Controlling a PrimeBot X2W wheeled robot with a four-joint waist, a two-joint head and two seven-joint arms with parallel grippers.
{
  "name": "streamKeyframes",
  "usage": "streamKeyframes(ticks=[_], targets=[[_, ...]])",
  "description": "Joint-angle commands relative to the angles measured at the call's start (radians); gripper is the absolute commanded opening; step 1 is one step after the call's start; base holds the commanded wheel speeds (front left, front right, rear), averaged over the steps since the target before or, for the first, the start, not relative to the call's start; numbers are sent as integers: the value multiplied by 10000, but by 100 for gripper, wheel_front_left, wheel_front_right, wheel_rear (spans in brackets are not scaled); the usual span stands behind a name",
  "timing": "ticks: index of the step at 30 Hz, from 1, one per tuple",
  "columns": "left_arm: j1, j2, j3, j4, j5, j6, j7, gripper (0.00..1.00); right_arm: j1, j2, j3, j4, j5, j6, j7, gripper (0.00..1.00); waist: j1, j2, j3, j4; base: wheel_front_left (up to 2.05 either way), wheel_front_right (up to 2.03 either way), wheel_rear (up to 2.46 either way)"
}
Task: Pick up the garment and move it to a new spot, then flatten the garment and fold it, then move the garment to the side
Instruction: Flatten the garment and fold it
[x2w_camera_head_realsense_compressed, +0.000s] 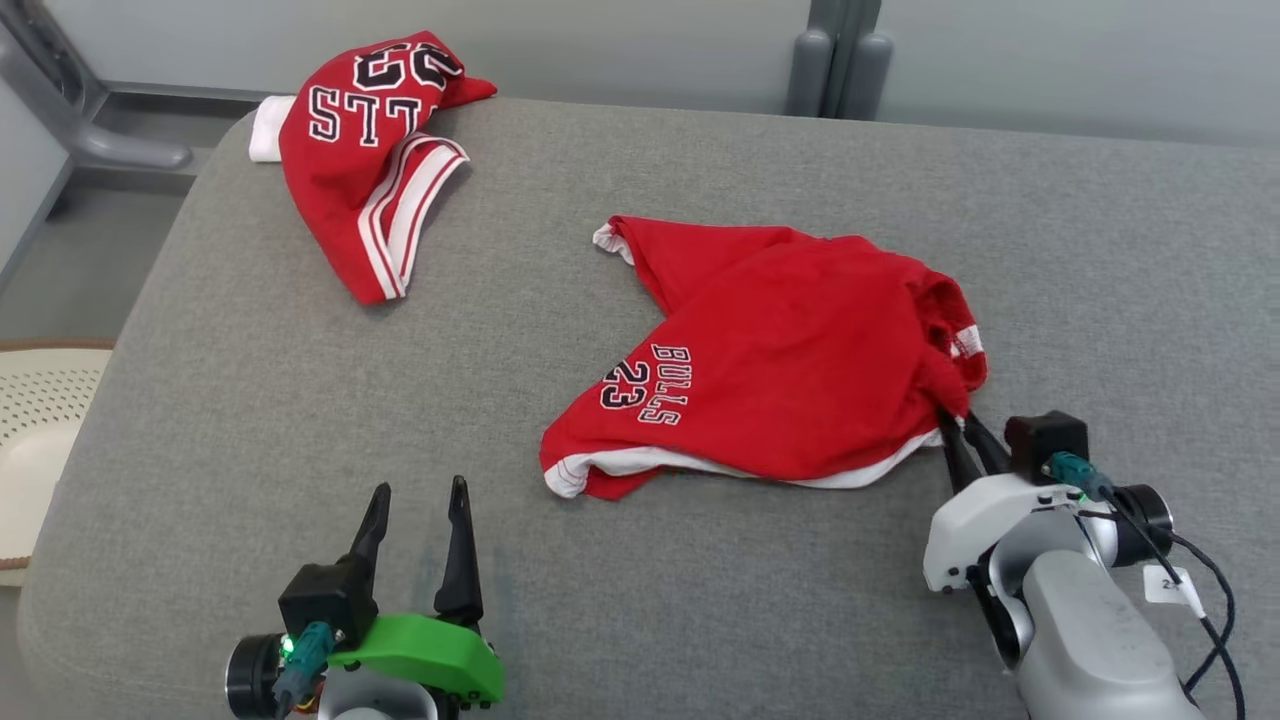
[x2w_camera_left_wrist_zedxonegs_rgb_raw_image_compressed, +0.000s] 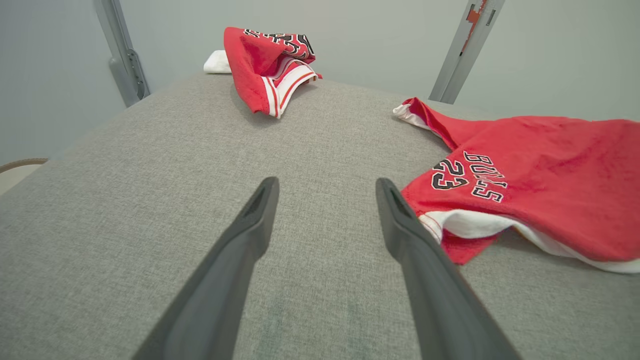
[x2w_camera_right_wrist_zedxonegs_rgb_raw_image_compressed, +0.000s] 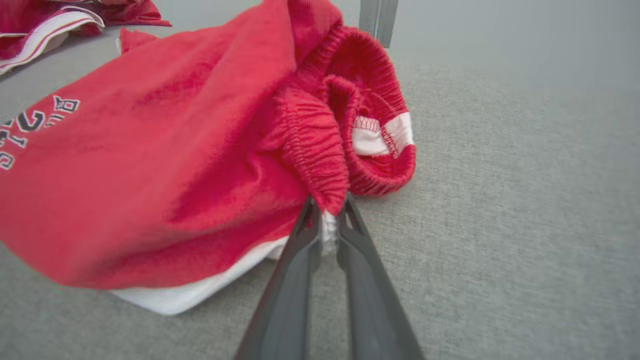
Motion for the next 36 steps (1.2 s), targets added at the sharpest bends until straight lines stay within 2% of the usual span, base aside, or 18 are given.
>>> streamKeyframes(ticks=[1, 7, 11, 14, 21, 22, 23, 24, 25, 31, 36], targets=[[94, 3, 66, 30, 71, -35, -1, 100, 308, -42, -266, -194, 112, -17, -47, 0, 0, -1, -139, -260, 0, 0, 0], [199, -59, 135, 62, 134, -86, -1, 100, 1039, -37, -1199, -869, 487, -17, 7, 0, 0, -1, -255, -693, 0, 0, 0], [190, -99, 200, 66, 151, -120, -1, 100, 1176, -36, -1118, -1221, 1133, -17, 358, 0, 0, -1, -220, -886, 0, 0, 0], [93, -149, 215, 102, 201, -160, -1, 100, 908, -40, -1089, -1379, 1180, -17, 700, 0, 0, -1, -154, -910, 0, 0, 0], [-113, -250, 204, 258, 276, -300, -1, 100, -124, -41, -1600, -677, 665, -17, 1359, 0, 0, -1, -9, -626, 0, 0, 0], [-104, -261, 225, 284, 293, -324, -1, 100, -270, -40, -1824, -469, 464, -17, 1414, 6, 0, -1, -10, -570, 0, 0, 0], [-105, -271, 234, 311, 311, -334, -1, 100, -363, -41, -1975, -301, 314, -17, 1465, 42, 0, -1, -17, -524, 0, 0, 0], [-119, -288, 246, 337, 327, -352, -1, 100, -472, -32, -2094, -132, 155, -17, 1461, 95, 0, -1, -31, -474, 0, 0, 0], [-123, -300, 257, 352, 339, -357, -1, 100, -550, -34, -2185, -11, 71, -17, 1413, 100, 0, -1, -50, -441, 0, 0, 0], [152, -373, 340, 363, 374, -438, -1, 100, -353, -36, -2458, 435, -252, -17, 727, 100, 0, -1, -322, -557, 0, 0, 0], [320, -407, 335, 298, 485, -530, -1, 100, 72, -35, -2095, 225, -62, -17, 261, 100, 0, -1, -649, -912, 0, 0, 0]])
